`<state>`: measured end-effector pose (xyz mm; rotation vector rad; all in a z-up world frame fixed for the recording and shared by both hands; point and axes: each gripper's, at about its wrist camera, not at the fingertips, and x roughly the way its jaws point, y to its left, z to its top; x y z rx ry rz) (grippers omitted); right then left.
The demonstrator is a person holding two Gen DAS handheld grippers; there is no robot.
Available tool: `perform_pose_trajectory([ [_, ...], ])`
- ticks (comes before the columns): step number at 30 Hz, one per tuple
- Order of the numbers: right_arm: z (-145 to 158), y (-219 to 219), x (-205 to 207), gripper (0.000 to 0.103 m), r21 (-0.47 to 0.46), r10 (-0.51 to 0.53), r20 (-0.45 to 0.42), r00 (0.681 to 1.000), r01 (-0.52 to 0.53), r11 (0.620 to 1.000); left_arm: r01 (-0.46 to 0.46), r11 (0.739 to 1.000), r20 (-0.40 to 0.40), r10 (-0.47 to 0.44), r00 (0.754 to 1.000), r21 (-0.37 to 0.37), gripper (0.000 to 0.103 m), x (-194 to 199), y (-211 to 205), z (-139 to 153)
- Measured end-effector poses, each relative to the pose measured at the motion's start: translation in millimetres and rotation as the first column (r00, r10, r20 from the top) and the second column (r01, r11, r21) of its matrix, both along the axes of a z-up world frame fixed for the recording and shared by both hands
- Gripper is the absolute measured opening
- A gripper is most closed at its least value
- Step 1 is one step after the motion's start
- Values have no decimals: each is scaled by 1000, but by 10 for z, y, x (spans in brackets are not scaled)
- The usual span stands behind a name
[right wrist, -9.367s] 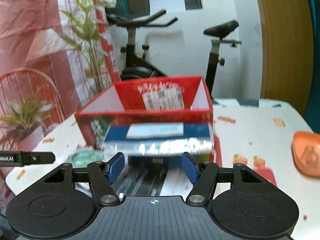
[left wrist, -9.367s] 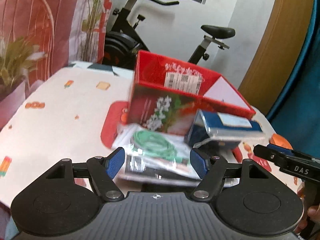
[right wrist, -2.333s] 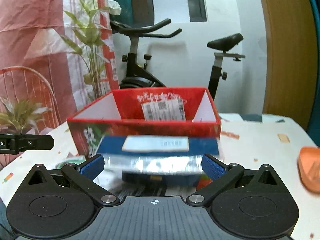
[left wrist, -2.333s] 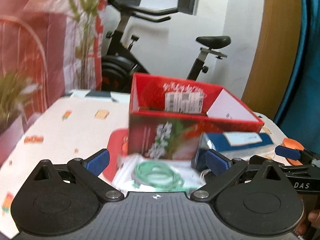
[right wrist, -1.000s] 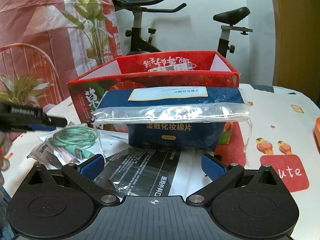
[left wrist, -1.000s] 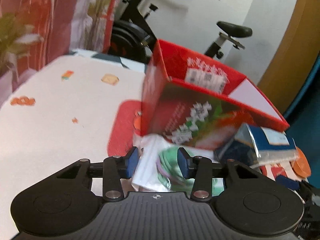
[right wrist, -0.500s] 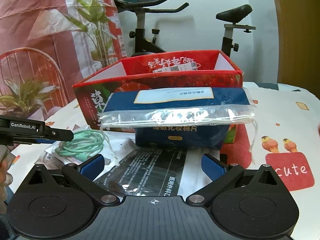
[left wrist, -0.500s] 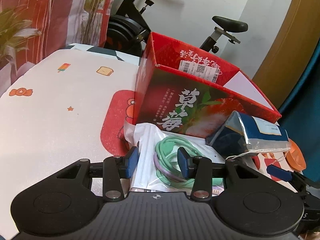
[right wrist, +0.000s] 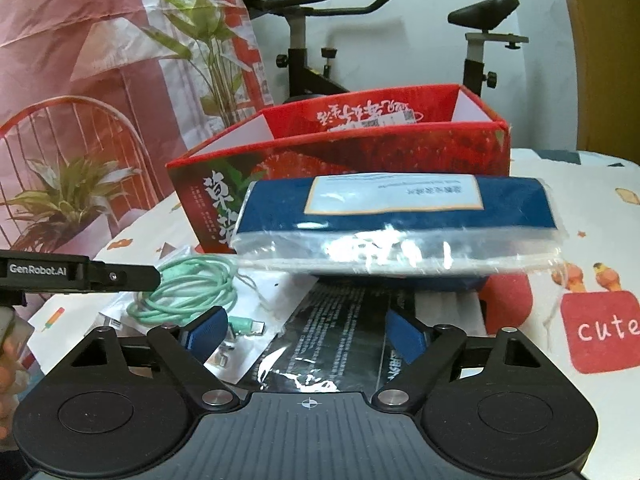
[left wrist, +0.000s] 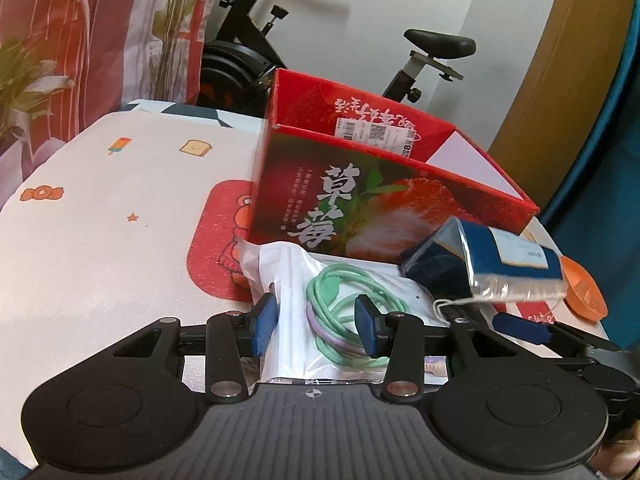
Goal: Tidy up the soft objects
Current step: 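Grasp the blue cotton-pad packet with the right gripper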
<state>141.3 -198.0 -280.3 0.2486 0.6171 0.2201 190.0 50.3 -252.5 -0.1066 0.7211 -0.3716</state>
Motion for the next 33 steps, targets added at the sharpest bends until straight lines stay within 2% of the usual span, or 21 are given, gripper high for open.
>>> perform_pose_trajectory([
  [10, -33, 7, 12, 84, 6, 4, -23, 1000, -4, 1000, -28, 1000, -4, 28, 1000, -7, 45, 5, 51, -14],
  [17, 78, 12, -14, 84, 7, 21, -15, 1000, -21, 1000, -55, 998, 33, 56, 998, -18, 46, 0, 90, 145],
  [20, 93, -10, -25, 85, -31, -20, -22, 1000, 19, 999, -69, 997, 32, 69, 997, -19, 46, -15, 87, 168],
  [24, 107, -175, -81, 85, -13, -99, -33, 994, 99, 995, -65, 998, 17, 65, 998, -12, 46, -18, 47, 159],
  [26, 140, -252, -126, 94, -11, -142, -32, 989, 142, 990, -63, 998, 2, 64, 998, -21, 46, 1, 25, 175],
  [33, 340, -519, -375, 102, 3, -241, 83, 967, 241, 970, -28, 999, 13, 29, 1000, -34, 46, 54, -194, 291],
])
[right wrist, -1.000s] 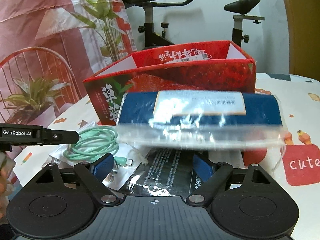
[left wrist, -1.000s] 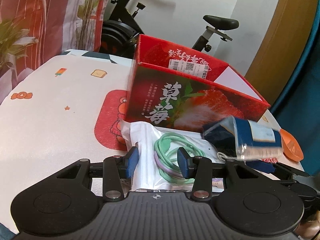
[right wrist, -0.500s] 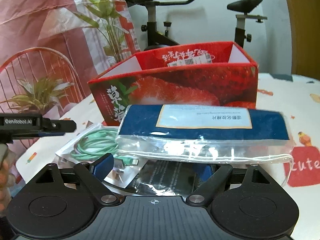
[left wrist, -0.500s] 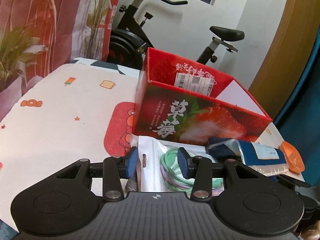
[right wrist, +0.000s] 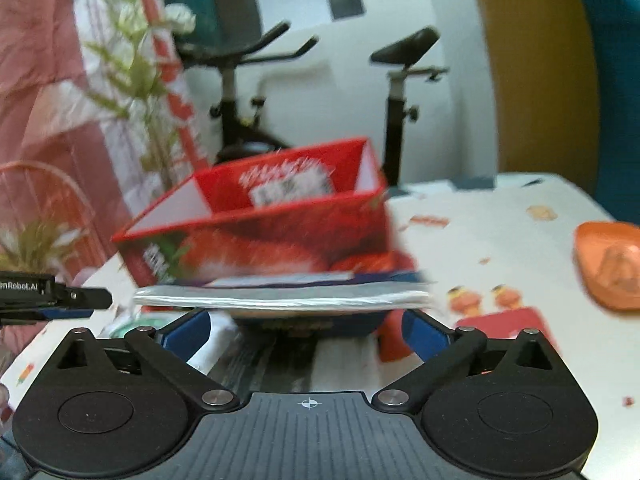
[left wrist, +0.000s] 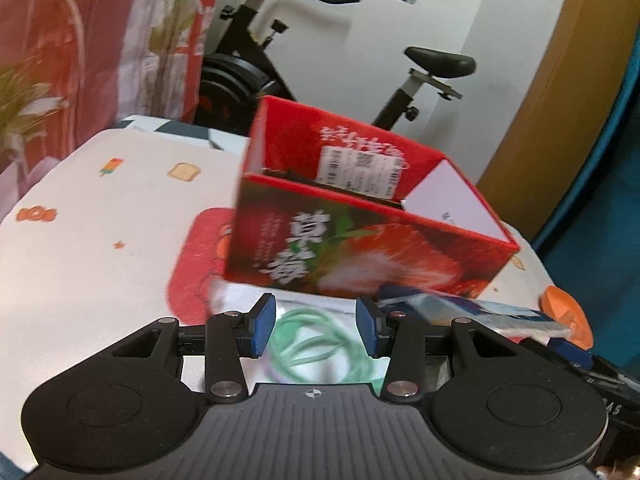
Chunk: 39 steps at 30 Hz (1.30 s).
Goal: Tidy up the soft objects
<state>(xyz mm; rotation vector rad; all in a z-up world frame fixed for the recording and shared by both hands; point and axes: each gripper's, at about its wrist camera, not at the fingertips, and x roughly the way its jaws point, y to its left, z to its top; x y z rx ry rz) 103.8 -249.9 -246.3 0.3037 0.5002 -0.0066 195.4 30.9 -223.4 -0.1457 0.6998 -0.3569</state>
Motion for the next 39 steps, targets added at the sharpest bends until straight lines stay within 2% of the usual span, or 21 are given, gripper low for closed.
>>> perform_pose_trajectory([
  [4, 83, -244, -123, 102, 49, -78, 70, 995, 75, 996, 31, 1000, 0, -31, 1000, -3, 47, 33, -159, 19],
  [9, 101, -496, -140, 103, 78, -141, 109, 984, 133, 988, 51, 999, 5, -51, 999, -11, 47, 93, -300, 43],
  [11, 46, -548, -60, 102, 67, -141, 91, 986, 136, 989, 73, 997, 5, -73, 997, -9, 47, 136, -384, 43],
  [15, -132, -634, 222, 101, 119, -114, 36, 993, 109, 987, 109, 994, -41, -110, 993, -21, 47, 293, -589, -22],
  [20, -352, -649, 612, 88, 188, -41, -50, 998, 50, 981, 108, 991, -156, -120, 980, -85, 47, 530, -785, -206],
  [25, -537, -599, 692, 77, 236, 20, -110, 994, 7, 972, 180, 981, -183, -191, 964, -75, 47, 545, -961, -303],
  [26, -566, -590, 688, 73, 254, 35, -118, 992, -3, 967, 183, 981, -192, -194, 962, -70, 45, 546, -975, -326],
  [28, -605, -573, 681, 71, 276, 58, -124, 991, -21, 961, 186, 981, -220, -194, 956, -58, 45, 555, -988, -386],
  [32, -590, -516, 667, 61, 236, 74, -121, 990, -44, 971, 201, 978, -227, -208, 952, -51, 45, 514, -961, -449],
  [39, -541, -424, 610, 53, 181, 98, -160, 982, -68, 981, 170, 984, -246, -176, 953, -46, 46, 449, -866, -499],
])
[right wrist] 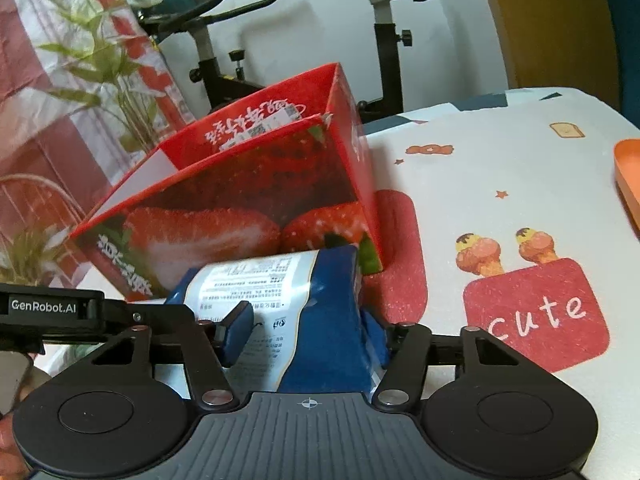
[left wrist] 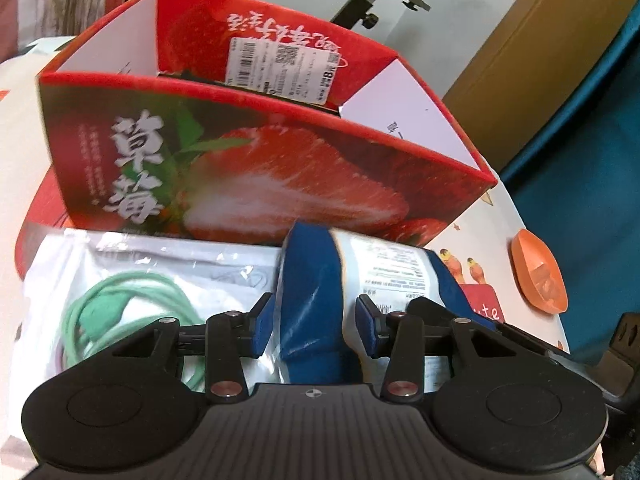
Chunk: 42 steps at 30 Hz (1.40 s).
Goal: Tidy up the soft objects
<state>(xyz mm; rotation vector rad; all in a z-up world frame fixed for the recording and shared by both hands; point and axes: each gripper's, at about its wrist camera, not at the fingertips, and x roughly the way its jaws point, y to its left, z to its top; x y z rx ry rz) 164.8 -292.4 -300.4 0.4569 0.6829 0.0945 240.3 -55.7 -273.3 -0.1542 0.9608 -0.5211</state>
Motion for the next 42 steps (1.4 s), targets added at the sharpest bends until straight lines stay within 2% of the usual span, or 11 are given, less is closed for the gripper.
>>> perform_pose_trajectory([
  [4, 31, 41, -65, 45, -24, -1, -7, 1000, 1, 1000, 2, 1000, 14, -2, 1000, -10, 45, -85, 27, 7],
  [6, 85, 121, -101, 44, -71, 10, 7, 1000, -9, 997, 6, 1000, 39, -6, 999, 1, 30, -140, 16, 40],
  [8, 139, 170, -150, 42, -102, 20, 24, 1000, -18, 995, -6, 1000, 76, 6, 997, 0, 25, -201, 57, 95],
  [10, 199, 162, -203, 41, -93, 23, 44, 999, -18, 995, -12, 999, 89, 15, 996, -34, 25, -246, 126, 149],
  [16, 378, 227, -381, 39, -127, 35, 87, 996, -24, 992, 4, 1000, 152, 0, 988, -27, 25, -480, 152, 276],
  [26, 726, 424, -535, 39, -179, 81, 146, 986, -54, 982, -12, 996, 209, 30, 977, -90, 25, -733, 398, 456],
  [28, 890, 452, -461, 39, -194, 109, 159, 981, -77, 978, -8, 995, 235, 33, 971, -103, 25, -708, 456, 562],
  [31, 1205, 480, -363, 40, -221, 158, 211, 965, -111, 969, 8, 992, 312, 32, 949, -126, 25, -620, 566, 829],
  [35, 1597, 479, -85, 40, -237, 220, 237, 946, -163, 958, 28, 994, 396, 18, 918, -108, 25, -464, 612, 1151],
  [39, 1917, 513, 302, 40, -316, 324, 228, 918, -245, 916, 9, 991, 417, 49, 907, -135, 25, -154, 680, 1355],
  [42, 2074, 562, 602, 40, -376, 381, 200, 903, -288, 881, 6, 993, 451, 48, 891, -118, 25, 78, 674, 1464],
])
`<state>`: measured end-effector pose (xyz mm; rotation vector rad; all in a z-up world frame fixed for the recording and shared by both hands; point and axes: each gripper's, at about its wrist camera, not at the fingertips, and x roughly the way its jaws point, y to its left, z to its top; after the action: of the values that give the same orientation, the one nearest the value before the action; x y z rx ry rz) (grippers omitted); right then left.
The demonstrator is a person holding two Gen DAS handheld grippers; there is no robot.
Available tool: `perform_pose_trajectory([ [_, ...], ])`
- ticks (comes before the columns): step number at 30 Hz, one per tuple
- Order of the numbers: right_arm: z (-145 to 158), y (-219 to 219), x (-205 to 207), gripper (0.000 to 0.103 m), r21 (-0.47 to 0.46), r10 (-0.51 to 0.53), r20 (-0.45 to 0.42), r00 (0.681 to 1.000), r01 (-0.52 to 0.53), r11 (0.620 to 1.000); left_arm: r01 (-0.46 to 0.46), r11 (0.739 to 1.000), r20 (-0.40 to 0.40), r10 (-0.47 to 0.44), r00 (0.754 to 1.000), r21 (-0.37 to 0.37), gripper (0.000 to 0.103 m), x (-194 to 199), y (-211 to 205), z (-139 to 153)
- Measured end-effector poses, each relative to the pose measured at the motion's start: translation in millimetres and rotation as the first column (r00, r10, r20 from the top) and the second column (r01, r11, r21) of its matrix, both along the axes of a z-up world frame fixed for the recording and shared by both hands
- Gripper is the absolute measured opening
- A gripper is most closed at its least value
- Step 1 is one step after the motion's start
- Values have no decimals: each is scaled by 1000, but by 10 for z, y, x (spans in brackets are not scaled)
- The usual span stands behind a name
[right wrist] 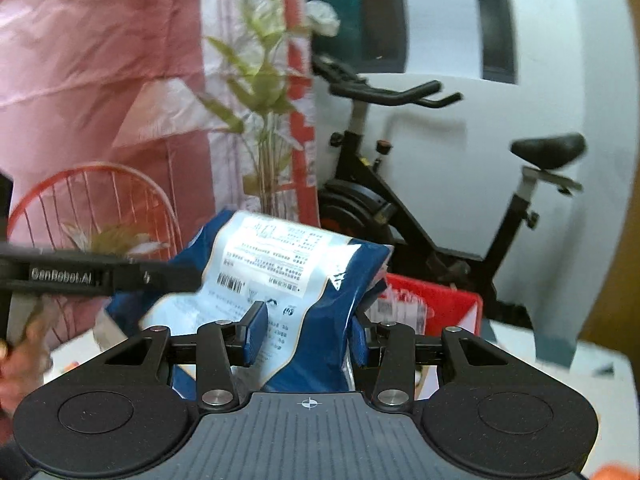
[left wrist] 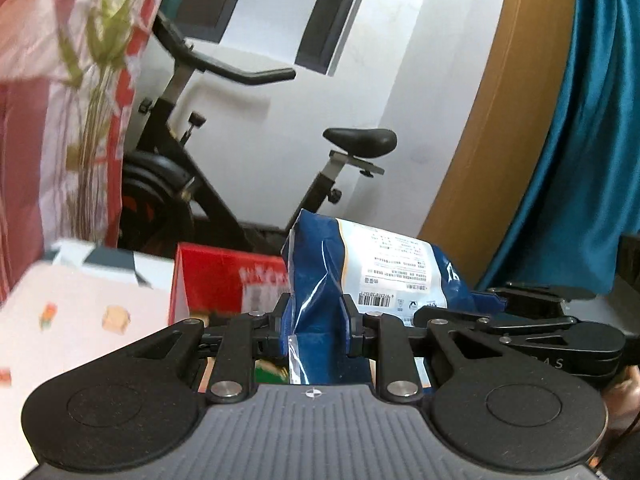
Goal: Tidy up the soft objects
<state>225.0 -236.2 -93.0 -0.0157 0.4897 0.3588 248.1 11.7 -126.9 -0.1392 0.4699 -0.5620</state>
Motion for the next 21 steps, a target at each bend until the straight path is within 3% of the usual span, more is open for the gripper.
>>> perform_pose_trajectory([
  [6, -24, 115, 526, 39, -134, -7, 16, 1000, 9, 991, -1, 999, -20, 2, 1000, 36, 25, 509, -137, -27],
  [11, -314, 149, 878, 39, -202, 3, 62, 998, 9, 979, -14, 998, -50, 17, 999, 60, 25, 888, -240, -190],
  [17, -722, 90, 1257, 39, -211, -1, -20, 1000, -3, 977, -5, 995, -148, 20, 989, 103, 25, 1221, -299, -496],
  [21, -1039, 41, 1469, 39, -187, -28, -133, 991, 2, 982, 19, 992, -244, 12, 970, 125, 25, 1372, -345, -743],
])
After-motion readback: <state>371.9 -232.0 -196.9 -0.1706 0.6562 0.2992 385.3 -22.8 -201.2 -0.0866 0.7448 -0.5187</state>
